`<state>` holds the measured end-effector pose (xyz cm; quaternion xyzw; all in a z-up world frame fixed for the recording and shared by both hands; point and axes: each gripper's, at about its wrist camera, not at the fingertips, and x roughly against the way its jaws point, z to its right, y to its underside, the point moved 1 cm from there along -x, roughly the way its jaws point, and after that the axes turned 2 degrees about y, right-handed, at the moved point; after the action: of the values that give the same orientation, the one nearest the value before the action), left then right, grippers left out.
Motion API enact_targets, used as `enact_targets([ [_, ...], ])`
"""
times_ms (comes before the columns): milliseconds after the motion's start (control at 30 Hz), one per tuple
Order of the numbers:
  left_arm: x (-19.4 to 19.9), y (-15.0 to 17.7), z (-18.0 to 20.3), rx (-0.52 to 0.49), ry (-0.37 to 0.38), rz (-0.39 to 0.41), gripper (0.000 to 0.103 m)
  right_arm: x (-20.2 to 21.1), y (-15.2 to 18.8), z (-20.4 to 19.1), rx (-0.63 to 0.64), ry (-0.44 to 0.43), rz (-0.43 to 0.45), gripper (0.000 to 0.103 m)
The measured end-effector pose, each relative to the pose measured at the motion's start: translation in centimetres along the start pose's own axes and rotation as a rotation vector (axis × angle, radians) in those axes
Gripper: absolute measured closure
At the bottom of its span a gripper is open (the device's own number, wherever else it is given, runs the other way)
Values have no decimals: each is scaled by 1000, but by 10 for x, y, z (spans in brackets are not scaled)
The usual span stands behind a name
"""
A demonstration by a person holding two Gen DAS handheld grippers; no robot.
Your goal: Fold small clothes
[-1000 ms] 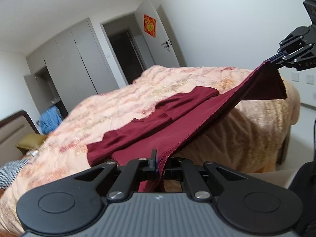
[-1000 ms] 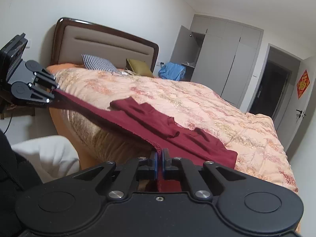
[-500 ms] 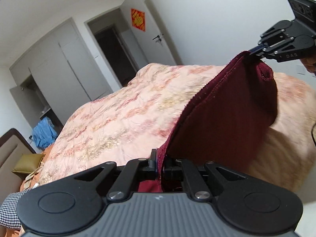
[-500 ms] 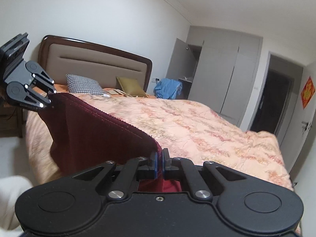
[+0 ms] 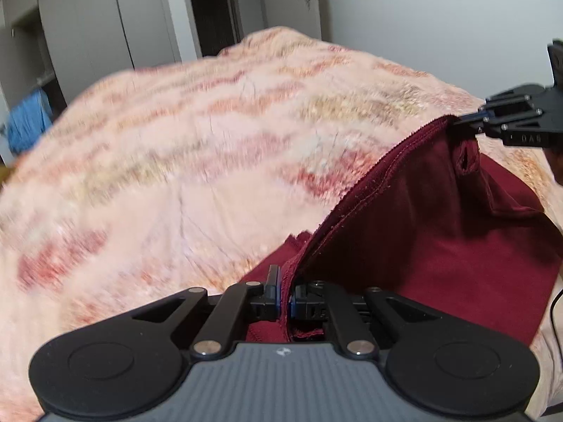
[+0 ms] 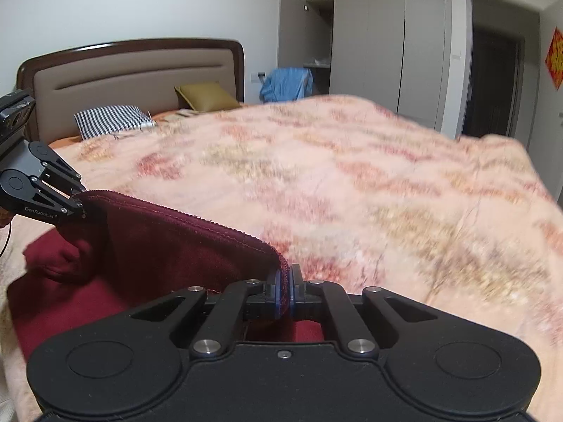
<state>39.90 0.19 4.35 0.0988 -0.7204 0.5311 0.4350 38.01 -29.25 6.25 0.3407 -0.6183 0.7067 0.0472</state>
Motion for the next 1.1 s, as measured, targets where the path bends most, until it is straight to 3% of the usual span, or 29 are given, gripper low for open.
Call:
enact_targets([
  [167,-26,13,-19,49,60,-2,97,-25,9,8,-29,-14,-26,99],
  [433,-44,6,-22,62,75,-24,93,-36,13,16,-61,-20,-34,94],
  [500,-41,5,-24,75,79,-20,66,-35,11,19,-89,-24,-29,84],
  [533,-38,5,-26,86,78,-13,35,-34,10,21,-107,-29,-28,78],
  [567,-34,5,-27,97,72,-2,17,-33,9,23,-126,-33,-30,64],
  [600,-30,5,-29,105,69,10,13,-31,8,24,-139,-36,-27,58],
  [667,-20,6,-31,120,76,27,5,-24,9,24,-152,-35,-15,35],
  [700,-15,8,-32,130,76,41,4,-20,10,24,-158,-35,-11,25],
  [800,0,21,-26,139,84,91,0,-4,20,16,-136,-25,3,9],
  [867,6,34,-17,142,81,104,0,8,31,4,-78,-5,9,3],
  [1000,6,64,11,105,59,111,0,27,63,-23,30,37,12,3],
  [1100,-1,75,28,59,-47,92,12,31,83,-35,82,125,22,5],
])
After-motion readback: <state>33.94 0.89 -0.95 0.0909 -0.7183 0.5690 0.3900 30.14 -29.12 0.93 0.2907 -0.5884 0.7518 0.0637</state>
